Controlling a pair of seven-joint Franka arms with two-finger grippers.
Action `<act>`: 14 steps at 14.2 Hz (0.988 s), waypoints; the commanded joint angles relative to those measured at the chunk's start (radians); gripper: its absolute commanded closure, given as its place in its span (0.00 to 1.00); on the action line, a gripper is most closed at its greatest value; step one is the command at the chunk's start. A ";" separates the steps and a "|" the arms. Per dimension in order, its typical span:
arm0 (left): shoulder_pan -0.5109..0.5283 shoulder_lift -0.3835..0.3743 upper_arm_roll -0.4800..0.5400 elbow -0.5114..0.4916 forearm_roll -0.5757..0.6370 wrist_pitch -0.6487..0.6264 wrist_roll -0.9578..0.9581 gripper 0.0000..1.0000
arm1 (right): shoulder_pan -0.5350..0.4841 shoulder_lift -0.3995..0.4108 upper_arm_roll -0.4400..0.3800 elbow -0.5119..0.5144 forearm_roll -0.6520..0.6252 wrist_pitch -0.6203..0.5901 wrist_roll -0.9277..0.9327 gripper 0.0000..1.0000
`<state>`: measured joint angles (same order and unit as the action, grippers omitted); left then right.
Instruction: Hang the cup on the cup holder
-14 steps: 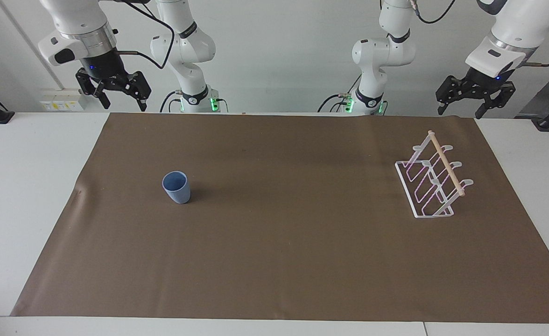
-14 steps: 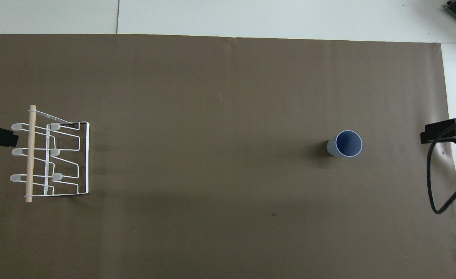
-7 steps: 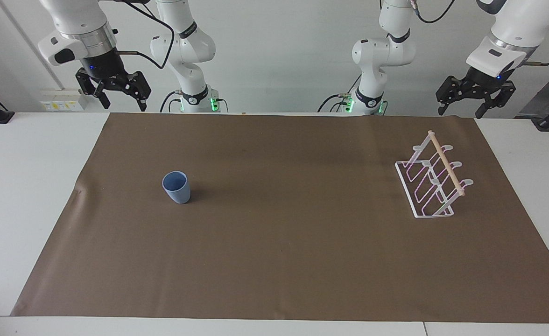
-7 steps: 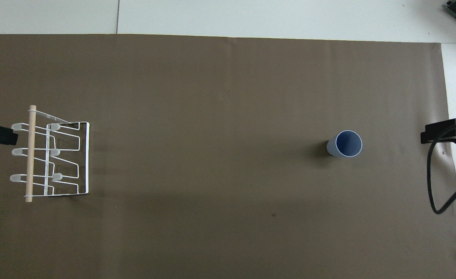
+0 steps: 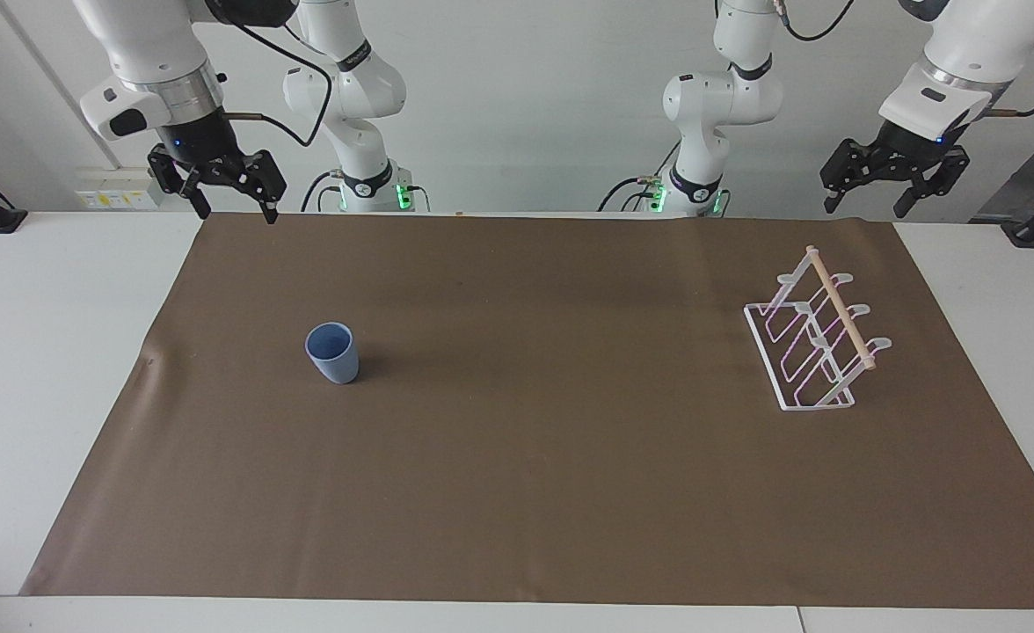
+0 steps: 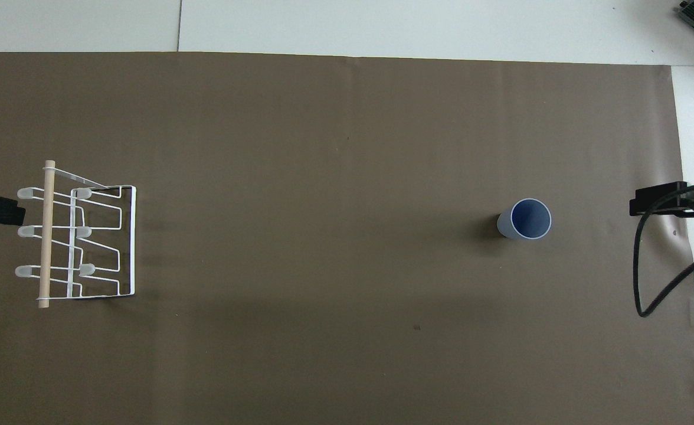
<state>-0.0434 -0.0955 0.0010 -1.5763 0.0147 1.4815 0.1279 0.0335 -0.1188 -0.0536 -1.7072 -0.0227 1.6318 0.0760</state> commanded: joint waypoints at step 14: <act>-0.003 -0.027 0.007 -0.033 0.011 0.011 -0.010 0.00 | 0.002 0.200 0.001 -0.364 0.033 0.565 -0.275 0.00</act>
<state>-0.0433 -0.0960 0.0038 -1.5773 0.0147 1.4820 0.1260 0.0573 0.0730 -0.0550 -2.0496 -0.0128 2.1570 -0.1190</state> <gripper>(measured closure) 0.000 0.000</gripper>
